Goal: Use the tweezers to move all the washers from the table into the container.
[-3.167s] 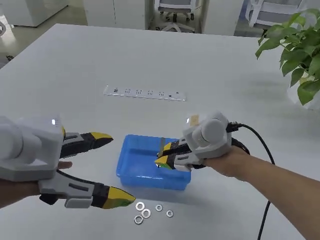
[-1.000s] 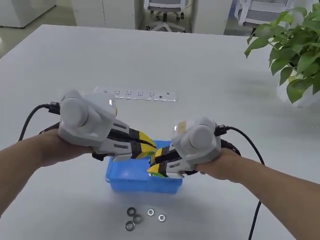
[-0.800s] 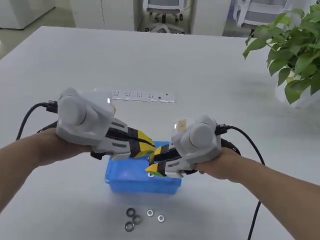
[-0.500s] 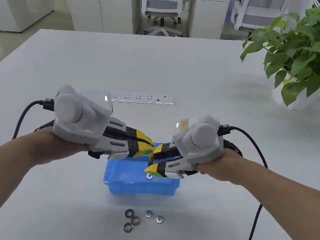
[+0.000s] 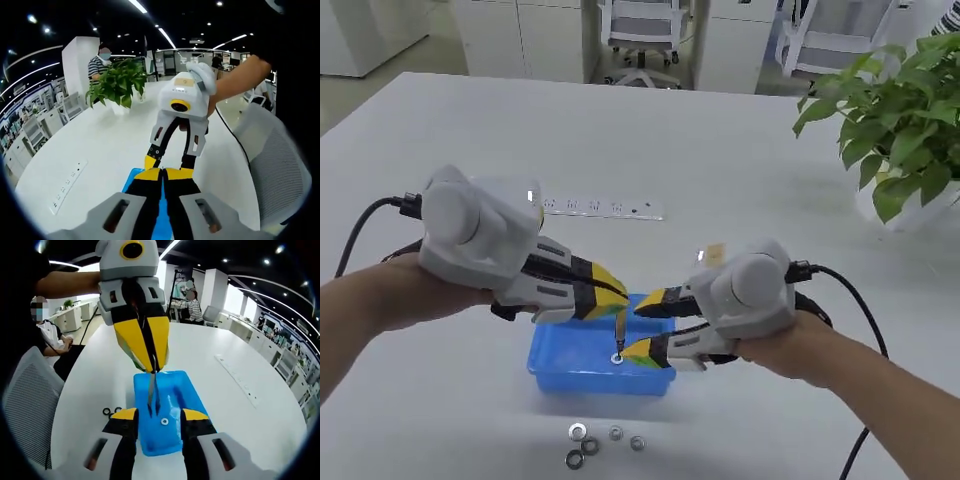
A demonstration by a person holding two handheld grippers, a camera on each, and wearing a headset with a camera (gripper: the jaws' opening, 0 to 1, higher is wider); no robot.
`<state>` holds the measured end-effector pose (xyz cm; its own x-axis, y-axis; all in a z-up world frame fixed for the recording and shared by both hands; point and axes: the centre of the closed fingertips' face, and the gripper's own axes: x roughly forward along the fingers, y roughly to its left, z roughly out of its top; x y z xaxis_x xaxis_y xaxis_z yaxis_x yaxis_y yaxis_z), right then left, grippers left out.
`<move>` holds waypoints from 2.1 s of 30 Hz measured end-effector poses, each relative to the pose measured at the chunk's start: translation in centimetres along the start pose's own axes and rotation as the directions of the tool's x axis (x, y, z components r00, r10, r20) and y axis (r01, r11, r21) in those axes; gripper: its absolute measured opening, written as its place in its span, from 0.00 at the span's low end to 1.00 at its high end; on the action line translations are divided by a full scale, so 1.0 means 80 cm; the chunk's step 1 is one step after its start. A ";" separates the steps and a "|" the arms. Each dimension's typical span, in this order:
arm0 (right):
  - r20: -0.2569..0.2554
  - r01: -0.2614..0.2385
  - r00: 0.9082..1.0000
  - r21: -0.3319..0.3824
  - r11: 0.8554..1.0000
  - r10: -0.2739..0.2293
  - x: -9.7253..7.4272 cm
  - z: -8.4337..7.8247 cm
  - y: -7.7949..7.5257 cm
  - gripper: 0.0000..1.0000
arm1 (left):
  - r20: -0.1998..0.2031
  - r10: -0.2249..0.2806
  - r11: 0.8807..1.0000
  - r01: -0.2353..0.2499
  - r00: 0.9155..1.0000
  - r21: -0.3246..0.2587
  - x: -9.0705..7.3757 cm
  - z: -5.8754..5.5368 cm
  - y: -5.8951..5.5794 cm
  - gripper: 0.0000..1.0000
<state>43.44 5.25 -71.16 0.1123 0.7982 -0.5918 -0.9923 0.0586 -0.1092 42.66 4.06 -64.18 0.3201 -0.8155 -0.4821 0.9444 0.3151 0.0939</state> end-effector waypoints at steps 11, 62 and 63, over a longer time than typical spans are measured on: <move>0.009 0.056 0.998 0.041 0.998 -0.056 -0.029 -0.009 0.012 0.53 | 0.022 -0.031 0.999 0.031 0.999 0.020 -0.002 0.019 -0.019 0.05; 0.004 0.017 1.000 0.112 0.994 -0.018 -0.047 -0.050 0.073 0.89 | -0.044 -0.153 0.986 0.155 0.987 0.057 0.035 -0.023 -0.095 0.05; 0.003 0.015 1.000 0.112 0.994 -0.016 -0.046 -0.051 0.074 0.89 | -0.044 -0.153 0.986 0.155 0.987 0.056 0.035 -0.024 -0.096 0.05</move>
<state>37.32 0.21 -72.85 0.1279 0.7989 -0.5877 -0.9901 0.1375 -0.0286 36.20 0.30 -67.93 0.1682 -0.8319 -0.5288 0.9854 0.1567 0.0668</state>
